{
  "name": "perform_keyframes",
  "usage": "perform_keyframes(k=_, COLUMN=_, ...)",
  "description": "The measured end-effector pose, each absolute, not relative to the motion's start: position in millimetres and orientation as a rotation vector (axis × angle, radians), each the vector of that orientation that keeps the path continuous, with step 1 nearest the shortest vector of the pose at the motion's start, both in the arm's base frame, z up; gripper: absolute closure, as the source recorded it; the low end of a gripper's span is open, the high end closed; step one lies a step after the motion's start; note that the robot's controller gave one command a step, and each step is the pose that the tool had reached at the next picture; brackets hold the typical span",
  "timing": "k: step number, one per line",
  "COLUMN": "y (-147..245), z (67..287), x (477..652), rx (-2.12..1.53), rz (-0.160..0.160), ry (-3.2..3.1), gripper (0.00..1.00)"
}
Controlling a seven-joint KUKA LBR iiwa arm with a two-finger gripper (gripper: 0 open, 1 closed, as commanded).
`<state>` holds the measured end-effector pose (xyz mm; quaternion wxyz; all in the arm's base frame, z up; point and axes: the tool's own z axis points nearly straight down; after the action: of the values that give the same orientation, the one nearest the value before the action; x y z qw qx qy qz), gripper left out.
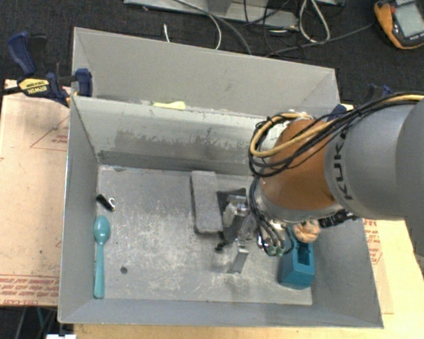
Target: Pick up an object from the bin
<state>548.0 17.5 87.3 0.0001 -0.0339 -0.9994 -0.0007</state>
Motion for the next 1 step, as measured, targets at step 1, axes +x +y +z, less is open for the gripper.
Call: perform_keyframes(k=1, y=-6.4, z=71.0, x=545.8, rx=0.064, rz=-0.006, ry=-3.142, gripper=1.00)
